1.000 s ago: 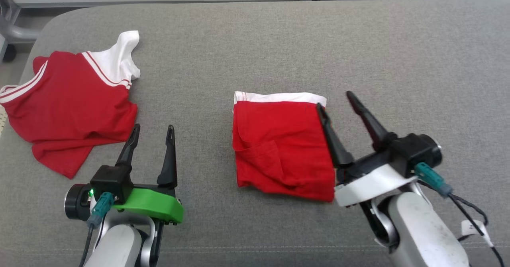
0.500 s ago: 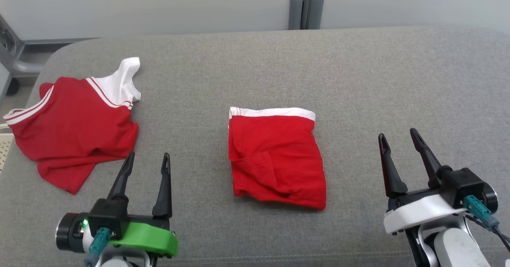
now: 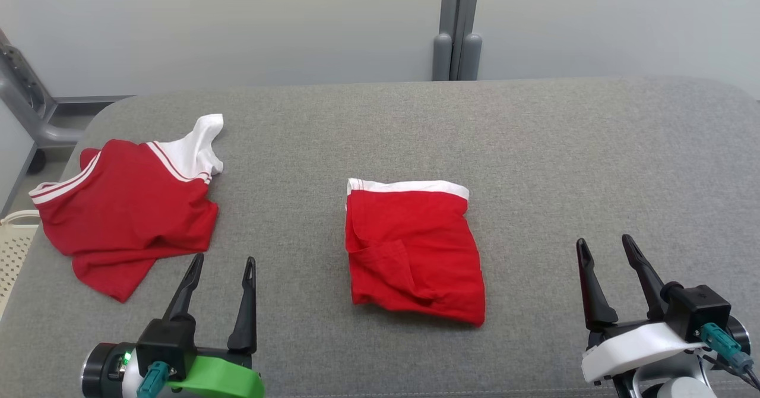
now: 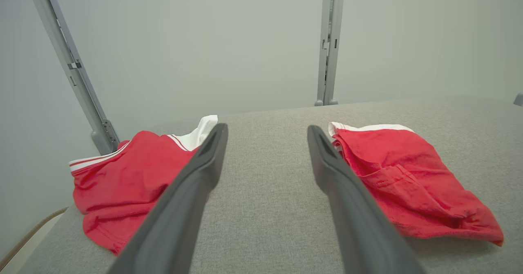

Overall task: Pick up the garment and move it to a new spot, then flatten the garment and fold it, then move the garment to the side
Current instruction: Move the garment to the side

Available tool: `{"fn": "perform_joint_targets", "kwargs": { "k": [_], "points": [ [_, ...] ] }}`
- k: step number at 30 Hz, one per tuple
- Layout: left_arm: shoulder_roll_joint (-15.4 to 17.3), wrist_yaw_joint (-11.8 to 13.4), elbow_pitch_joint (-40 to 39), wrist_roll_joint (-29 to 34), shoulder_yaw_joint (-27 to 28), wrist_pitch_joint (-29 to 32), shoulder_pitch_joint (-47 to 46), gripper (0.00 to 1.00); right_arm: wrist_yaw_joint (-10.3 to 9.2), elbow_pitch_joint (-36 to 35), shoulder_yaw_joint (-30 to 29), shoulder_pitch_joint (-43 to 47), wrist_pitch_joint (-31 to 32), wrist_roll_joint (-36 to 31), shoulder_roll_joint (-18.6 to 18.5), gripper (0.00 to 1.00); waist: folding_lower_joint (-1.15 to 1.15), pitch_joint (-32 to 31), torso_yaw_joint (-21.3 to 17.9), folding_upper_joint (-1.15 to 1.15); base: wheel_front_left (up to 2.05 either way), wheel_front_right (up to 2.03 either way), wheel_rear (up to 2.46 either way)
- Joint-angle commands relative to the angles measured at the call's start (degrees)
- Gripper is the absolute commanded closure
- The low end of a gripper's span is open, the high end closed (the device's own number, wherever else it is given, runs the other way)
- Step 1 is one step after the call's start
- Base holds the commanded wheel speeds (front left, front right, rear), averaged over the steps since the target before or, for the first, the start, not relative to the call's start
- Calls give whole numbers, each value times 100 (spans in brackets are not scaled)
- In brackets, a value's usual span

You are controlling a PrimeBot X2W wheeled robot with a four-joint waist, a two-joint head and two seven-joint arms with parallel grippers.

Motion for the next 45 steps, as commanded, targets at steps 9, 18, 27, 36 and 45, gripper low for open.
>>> {"fn": "perform_joint_targets", "kwargs": {
  "k": [9, 18, 27, 36, 45],
  "points": [
    [10, 33, 37, -32, 36, -25, -114, 0, -2, -63, -73, 38, 37, 48, 16, 0, 0, 33, 21, 0, 0, 0, 0],
    [-79, -94, 147, -289, 174, -143, -254, 0, -2, -87, -90, 46, 67, 61, 37, 0, 0, 62, 113, 0, 0, 0, 0],
    [-235, -108, 358, -431, 258, -215, -442, 0, -2, -77, -7, 44, 108, 131, 2, 100, 0, 137, 313, 0, 0, 0, 0],
    [-410, -162, 476, -359, 204, -293, -781, 0, -2, 537, 714, -455, 198, 300, -229, 100, 0, 569, 1136, 0, 0, 0, 0],
    [-732, -317, 755, -323, 120, -364, -1052, 0, -2, 1955, 1320, -1225, 23, 677, -448, 100, 0, 829, 1837, 0, 0, 0, 0]
  ]
}}
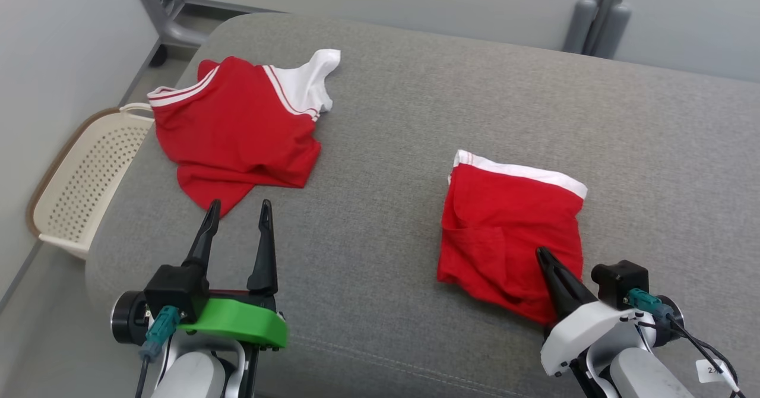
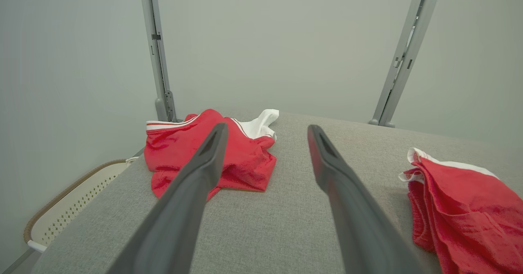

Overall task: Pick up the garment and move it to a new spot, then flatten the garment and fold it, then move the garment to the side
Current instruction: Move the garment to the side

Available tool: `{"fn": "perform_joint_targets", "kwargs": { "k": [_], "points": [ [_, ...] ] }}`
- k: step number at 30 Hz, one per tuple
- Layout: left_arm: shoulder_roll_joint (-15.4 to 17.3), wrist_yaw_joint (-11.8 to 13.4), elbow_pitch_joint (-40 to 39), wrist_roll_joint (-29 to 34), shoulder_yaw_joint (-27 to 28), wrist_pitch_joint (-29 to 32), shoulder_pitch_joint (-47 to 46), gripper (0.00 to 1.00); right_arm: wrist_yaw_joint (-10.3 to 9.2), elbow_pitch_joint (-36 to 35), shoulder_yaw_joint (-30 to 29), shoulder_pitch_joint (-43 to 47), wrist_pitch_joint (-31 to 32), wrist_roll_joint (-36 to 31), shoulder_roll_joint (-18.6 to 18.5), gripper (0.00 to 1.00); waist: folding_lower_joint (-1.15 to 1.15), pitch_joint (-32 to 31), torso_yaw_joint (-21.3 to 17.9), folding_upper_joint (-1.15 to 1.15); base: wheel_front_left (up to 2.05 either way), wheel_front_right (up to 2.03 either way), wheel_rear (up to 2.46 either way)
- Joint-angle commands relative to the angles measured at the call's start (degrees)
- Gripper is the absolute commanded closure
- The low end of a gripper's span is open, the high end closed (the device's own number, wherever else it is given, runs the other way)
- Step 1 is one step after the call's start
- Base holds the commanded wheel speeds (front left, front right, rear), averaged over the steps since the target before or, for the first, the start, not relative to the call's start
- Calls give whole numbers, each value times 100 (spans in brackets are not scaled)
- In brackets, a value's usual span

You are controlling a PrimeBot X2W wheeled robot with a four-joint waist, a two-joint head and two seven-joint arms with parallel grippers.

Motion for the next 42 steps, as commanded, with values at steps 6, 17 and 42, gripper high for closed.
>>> {"fn": "perform_joint_targets", "kwargs": {
  "k": [6, 17, 42],
  "points": [
    [-153, -118, 118, 35, 65, -48, -191, 0, -2, 792, 282, -399, -219, 242, -1, 100, 0, 297, 582, 0, 0, 0, 0],
    [-252, -186, 58, 200, 253, -45, -149, 0, -2, 1095, 1163, -730, -348, 584, 47, 100, 0, 354, 619, 0, 0, 0, 0],
    [-10, -457, 190, 290, 578, -42, 107, 0, -2, -1323, -906, 417, -366, -331, 411, 0, 0, -73, -741, 0, 0, 0, 0]
  ]
}}
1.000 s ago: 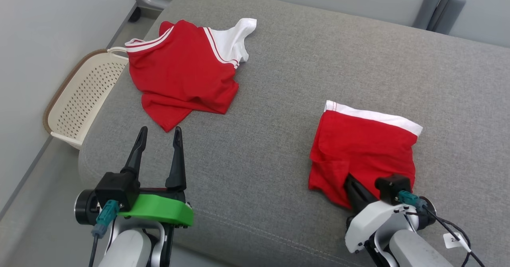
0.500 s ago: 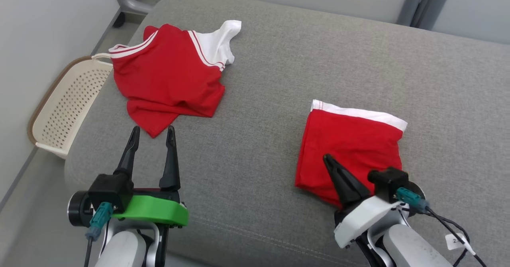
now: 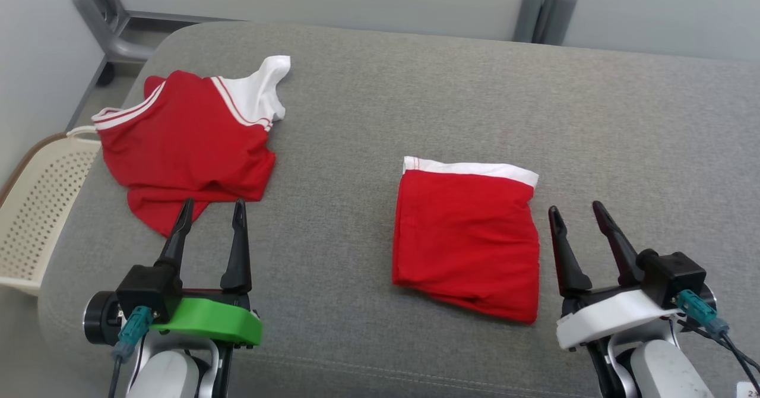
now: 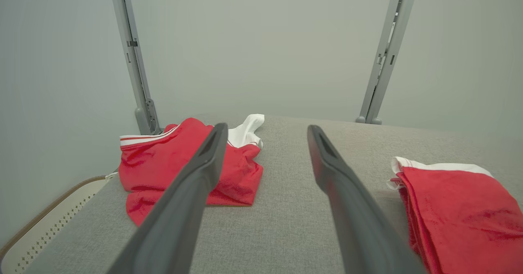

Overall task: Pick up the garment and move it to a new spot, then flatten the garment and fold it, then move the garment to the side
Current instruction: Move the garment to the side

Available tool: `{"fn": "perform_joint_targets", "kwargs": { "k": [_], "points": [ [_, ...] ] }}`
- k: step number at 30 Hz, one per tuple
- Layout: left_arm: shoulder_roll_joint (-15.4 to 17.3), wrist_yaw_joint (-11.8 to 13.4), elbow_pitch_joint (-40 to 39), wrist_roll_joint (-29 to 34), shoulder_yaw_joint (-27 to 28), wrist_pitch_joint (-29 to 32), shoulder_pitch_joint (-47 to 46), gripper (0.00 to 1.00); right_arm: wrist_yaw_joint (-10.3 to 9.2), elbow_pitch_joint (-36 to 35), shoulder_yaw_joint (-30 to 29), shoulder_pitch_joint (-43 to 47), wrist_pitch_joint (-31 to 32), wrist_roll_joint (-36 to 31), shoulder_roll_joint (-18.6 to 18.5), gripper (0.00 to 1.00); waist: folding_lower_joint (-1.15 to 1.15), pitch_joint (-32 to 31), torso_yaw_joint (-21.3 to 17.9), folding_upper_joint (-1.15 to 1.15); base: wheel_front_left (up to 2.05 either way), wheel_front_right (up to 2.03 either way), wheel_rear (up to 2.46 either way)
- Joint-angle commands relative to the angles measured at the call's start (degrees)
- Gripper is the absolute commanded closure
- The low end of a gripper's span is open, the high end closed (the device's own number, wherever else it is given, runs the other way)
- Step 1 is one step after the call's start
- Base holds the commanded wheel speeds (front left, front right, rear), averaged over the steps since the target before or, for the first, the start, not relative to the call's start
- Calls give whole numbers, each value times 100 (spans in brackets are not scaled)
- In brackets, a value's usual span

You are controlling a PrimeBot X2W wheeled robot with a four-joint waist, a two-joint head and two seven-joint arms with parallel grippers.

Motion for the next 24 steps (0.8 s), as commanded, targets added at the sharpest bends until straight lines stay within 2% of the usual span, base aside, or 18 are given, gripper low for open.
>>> {"fn": "perform_joint_targets", "kwargs": {
  "k": [1, 7, 16, 24],
  "points": [
    [45, -63, 46, -66, 21, -1, 86, 0, -2, -57, -121, 98, -7, -64, 0, 0, 0, -166, -318, 0, 0, 0, 0],
    [175, -204, 266, -114, 42, 2, 125, 0, -2, -88, -345, 262, 103, -249, -17, 0, 0, -334, -702, 0, 0, 0, 0],
    [341, -31, 142, -30, 173, -1, 579, 0, -2, -239, -335, 490, 286, -255, -19, 0, 0, -563, -1157, 0, 0, 0, 0],
    [399, 68, -149, 0, 122, 107, 811, 0, -2, -380, -437, 690, 457, -267, -10, 0, 0, -591, -1235, 0, 0, 0, 0]
  ]
}}
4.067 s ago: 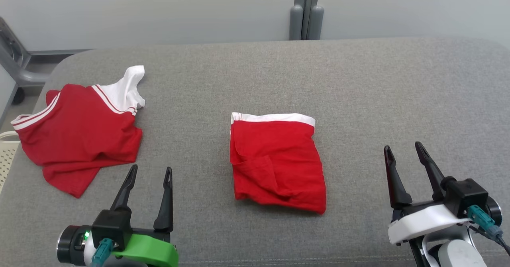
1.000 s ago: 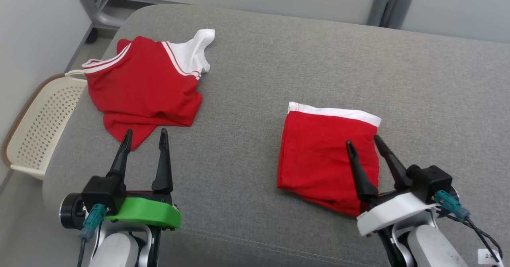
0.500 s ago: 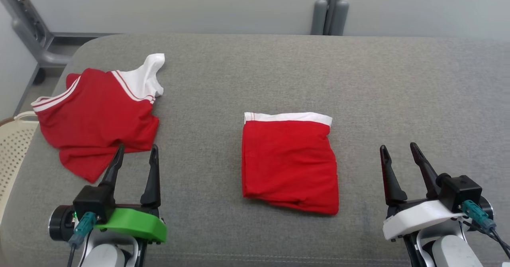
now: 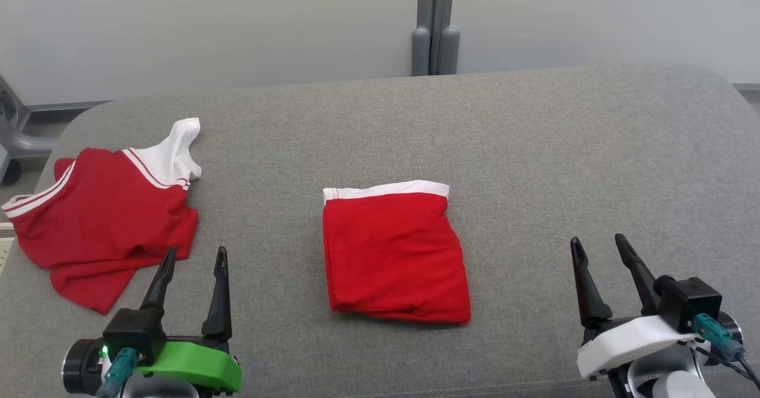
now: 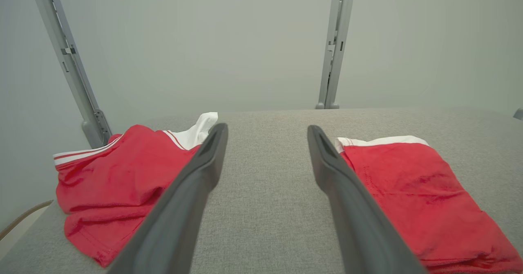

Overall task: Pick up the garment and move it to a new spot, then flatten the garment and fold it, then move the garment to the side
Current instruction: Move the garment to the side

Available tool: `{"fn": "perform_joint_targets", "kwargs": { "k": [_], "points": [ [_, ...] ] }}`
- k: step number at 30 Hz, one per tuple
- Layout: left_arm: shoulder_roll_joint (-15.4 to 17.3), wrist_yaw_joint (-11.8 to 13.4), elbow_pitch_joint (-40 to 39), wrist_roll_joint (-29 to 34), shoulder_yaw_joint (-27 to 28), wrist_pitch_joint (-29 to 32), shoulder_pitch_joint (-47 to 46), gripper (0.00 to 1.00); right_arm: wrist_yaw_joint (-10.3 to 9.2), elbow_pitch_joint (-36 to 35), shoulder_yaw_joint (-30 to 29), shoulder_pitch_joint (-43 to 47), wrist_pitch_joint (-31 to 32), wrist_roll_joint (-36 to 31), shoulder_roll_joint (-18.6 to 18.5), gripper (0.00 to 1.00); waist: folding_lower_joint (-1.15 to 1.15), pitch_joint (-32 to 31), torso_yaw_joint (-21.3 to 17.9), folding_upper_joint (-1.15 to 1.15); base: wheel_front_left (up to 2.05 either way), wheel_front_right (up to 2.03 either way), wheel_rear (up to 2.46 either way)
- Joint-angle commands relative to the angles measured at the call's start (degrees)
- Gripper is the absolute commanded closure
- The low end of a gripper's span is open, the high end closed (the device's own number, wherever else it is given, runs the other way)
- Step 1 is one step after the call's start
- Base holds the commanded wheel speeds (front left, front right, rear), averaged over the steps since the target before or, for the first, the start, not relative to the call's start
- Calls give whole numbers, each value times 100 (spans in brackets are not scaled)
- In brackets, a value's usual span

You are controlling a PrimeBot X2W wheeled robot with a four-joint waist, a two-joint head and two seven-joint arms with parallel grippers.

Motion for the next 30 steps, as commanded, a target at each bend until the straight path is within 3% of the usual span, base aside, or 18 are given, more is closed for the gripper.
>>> {"fn": "perform_joint_targets", "kwargs": {
  "k": [1, 14, 21, 30],
  "points": [
    [44, 44, -34, 25, 7, 24, 91, 0, -2, -34, -18, 79, 22, 4, -6, 0, 0, -11, -18, 0, 0, 0, 0],
    [31, 50, -65, 22, -101, 70, -83, 0, -2, 16, 57, 27, 212, 85, -73, 0, 0, 43, 211, 0, 0, 0, 0],
    [-126, -59, -52, 68, -329, 85, -352, 0, -2, 872, 472, -298, 700, 446, -365, 0, 0, 279, 831, 0, 0, 0, 0],
    [-380, -207, 205, 95, -586, 8, -670, 0, -2, 2290, 1126, -1119, 632, 1018, -507, 0, 0, 649, 1593, 0, 0, 0, 0]
  ]
}}
